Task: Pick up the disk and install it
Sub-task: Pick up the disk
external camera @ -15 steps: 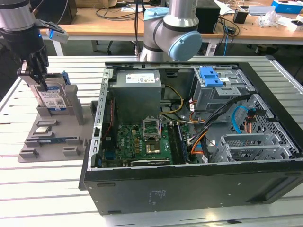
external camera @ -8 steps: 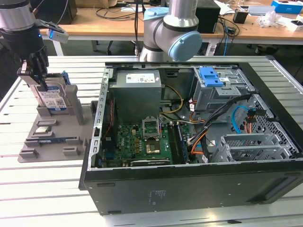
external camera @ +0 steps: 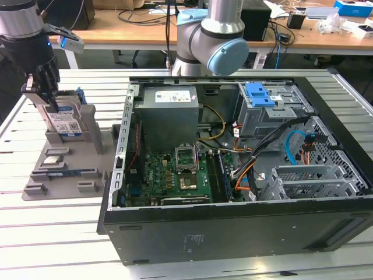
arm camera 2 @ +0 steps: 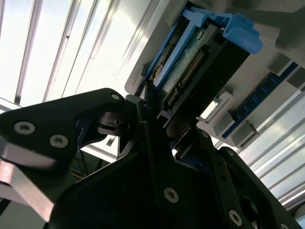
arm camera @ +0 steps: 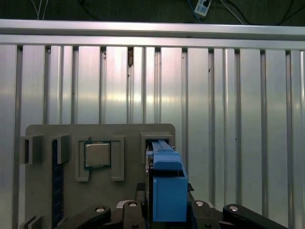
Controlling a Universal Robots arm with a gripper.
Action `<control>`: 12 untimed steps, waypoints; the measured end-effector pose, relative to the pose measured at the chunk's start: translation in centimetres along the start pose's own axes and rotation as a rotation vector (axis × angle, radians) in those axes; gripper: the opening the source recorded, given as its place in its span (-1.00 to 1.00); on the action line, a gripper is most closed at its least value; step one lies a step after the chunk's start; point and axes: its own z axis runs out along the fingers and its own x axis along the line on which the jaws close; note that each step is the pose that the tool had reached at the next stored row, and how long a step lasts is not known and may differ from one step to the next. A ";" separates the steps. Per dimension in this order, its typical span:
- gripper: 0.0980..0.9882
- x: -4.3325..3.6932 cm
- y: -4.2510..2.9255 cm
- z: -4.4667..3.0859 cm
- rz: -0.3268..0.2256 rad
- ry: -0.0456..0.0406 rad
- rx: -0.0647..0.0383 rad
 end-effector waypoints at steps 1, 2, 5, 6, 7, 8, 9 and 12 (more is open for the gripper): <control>-0.39 0.00 0.00 -0.09 0.000 0.0000 0.000; -0.39 0.00 0.01 -0.21 0.000 0.0000 0.000; -0.39 -0.04 0.04 -0.92 0.000 0.0001 0.000; -0.39 -0.05 0.04 -1.07 0.000 0.0001 0.000; -0.39 -0.07 0.05 -1.32 0.000 0.0001 0.000; -0.39 -0.08 0.06 -1.46 0.000 0.0001 0.000; -0.39 -0.09 0.06 -1.65 0.000 0.0001 0.000; -0.39 -0.12 0.08 -2.15 0.000 0.0001 0.000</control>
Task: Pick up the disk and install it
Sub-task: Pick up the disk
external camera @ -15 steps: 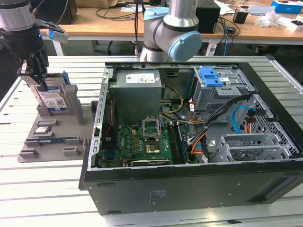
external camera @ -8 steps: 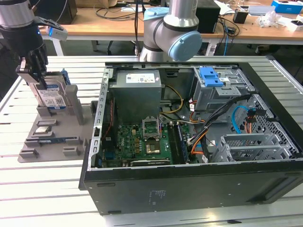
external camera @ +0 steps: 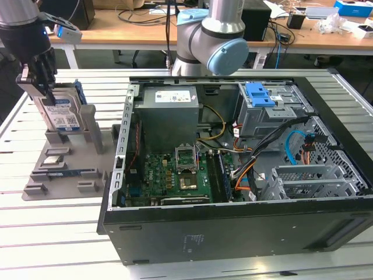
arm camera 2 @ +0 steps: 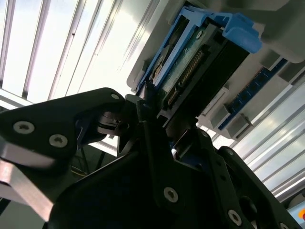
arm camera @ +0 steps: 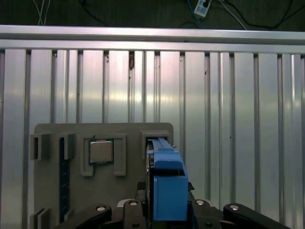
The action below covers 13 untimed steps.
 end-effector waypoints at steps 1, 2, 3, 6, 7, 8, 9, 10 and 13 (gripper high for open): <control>-0.39 -0.01 0.01 -0.16 0.000 0.0000 0.000; -0.39 -0.01 0.01 -0.33 0.000 0.0000 0.000; -0.39 -0.02 0.02 -0.57 0.000 0.0000 0.000; -0.39 -0.06 0.05 -1.73 0.000 0.0000 0.000; -0.39 -0.07 0.07 -2.15 0.000 0.0000 0.000; -0.39 -0.08 0.07 -2.44 0.000 0.0000 0.000; -0.39 -0.09 0.08 -2.69 0.000 0.0001 0.000; -0.39 -0.09 0.08 -2.85 0.000 0.0000 0.000; -0.39 -0.11 0.09 -3.84 0.000 0.0000 0.000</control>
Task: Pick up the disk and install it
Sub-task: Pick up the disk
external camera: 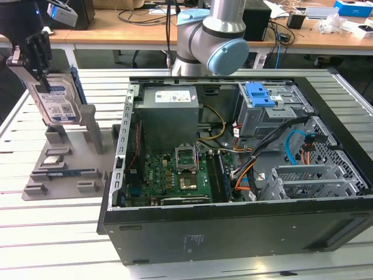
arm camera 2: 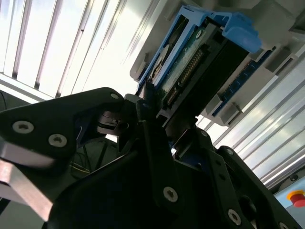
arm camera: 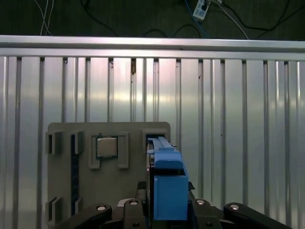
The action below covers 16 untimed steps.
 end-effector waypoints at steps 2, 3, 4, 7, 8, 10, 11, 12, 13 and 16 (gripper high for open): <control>-0.39 -0.01 0.00 -0.50 0.000 0.0000 0.000; -0.39 -0.01 0.00 -0.69 0.000 0.0000 0.000; -0.39 -0.02 0.00 -1.01 0.000 0.0000 0.000; -0.39 -0.03 0.00 -1.79 0.000 0.0000 0.000; -0.39 -0.04 0.01 -2.00 0.000 0.0000 0.000; -0.39 -0.04 0.01 -2.56 0.000 0.0000 0.000; -0.39 -0.05 0.01 -2.77 0.000 0.0000 0.000; -0.39 -0.05 0.01 -2.94 0.000 0.0000 0.000; -0.39 -0.06 0.01 -3.23 0.000 0.0000 0.000; -0.39 -0.07 0.02 -4.19 0.000 0.0000 0.000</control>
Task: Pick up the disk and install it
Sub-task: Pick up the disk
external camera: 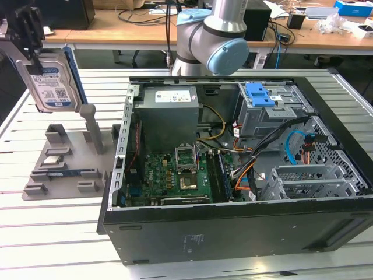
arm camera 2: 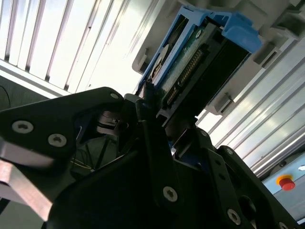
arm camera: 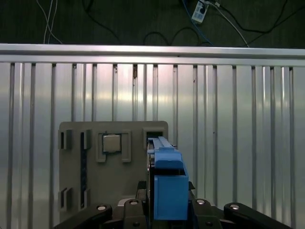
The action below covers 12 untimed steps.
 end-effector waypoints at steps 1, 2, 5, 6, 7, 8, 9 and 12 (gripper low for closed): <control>-0.39 -0.01 0.01 -0.24 0.000 0.0000 0.000; -0.39 -0.01 0.01 -0.54 0.000 -0.0001 0.000; -0.39 -0.03 0.02 -1.74 0.000 0.0000 0.000; -0.39 -0.04 0.01 -1.96 0.000 0.0000 0.000; -0.39 -0.04 0.02 -2.16 0.000 0.0000 0.000; -0.39 -0.05 0.02 -2.67 0.000 -0.0001 0.000; -0.39 -0.05 0.01 -3.00 0.000 0.0000 0.000; -0.39 -0.07 0.01 -3.78 0.000 0.0000 0.000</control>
